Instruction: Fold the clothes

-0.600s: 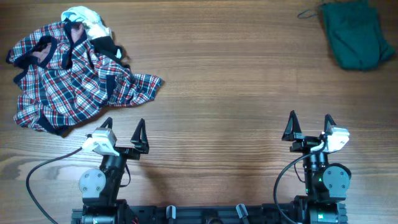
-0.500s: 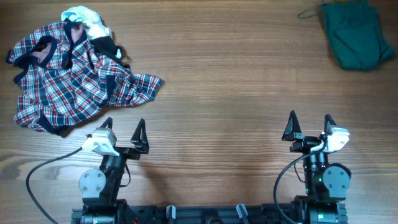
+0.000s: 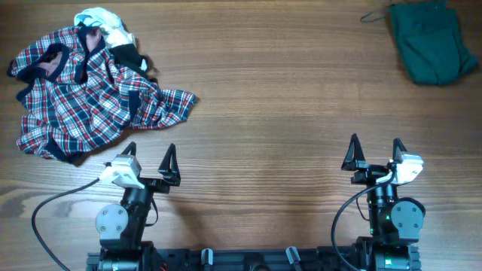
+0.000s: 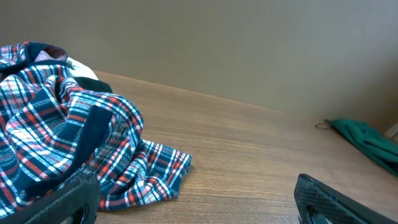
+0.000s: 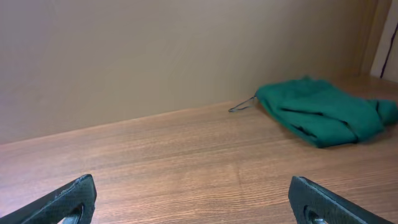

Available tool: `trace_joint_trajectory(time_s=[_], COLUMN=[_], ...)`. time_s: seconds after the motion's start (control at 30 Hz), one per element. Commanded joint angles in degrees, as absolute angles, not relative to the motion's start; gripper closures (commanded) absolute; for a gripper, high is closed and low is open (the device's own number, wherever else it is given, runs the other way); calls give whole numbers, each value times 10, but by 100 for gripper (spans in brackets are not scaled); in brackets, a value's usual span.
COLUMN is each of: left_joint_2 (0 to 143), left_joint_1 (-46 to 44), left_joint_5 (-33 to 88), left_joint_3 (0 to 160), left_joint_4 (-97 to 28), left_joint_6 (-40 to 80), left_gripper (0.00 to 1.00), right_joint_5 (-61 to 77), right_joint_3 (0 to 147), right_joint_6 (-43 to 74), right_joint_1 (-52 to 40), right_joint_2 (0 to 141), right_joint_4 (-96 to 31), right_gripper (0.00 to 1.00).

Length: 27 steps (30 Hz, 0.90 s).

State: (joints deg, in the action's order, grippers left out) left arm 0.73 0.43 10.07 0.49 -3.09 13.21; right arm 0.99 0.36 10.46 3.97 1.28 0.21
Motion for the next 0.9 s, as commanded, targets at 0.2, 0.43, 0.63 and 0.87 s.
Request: trace_joint_trajectory(time_s=[0.2, 0.43, 0.63, 0.87], left_joint_2=[2, 2, 2, 2], left_joint_1=[2, 2, 1, 1], left_joint_5=[91, 91, 91, 162], left_joint_3=[3, 3, 3, 5], left_joint_4=[-35, -35, -35, -27], left_joint_6=[137, 137, 138, 140], left_gripper=[0, 0, 0, 0], right_joint_5=[0, 0, 15, 168], right_joint_3=[3, 3, 3, 3], right_joint_6=[106, 107, 121, 352], right_joint_1=[42, 42, 42, 42], right_joint_2=[10, 10, 10, 11], right_joint_4=[4, 4, 3, 67], right_gripper=[0, 0, 0, 0])
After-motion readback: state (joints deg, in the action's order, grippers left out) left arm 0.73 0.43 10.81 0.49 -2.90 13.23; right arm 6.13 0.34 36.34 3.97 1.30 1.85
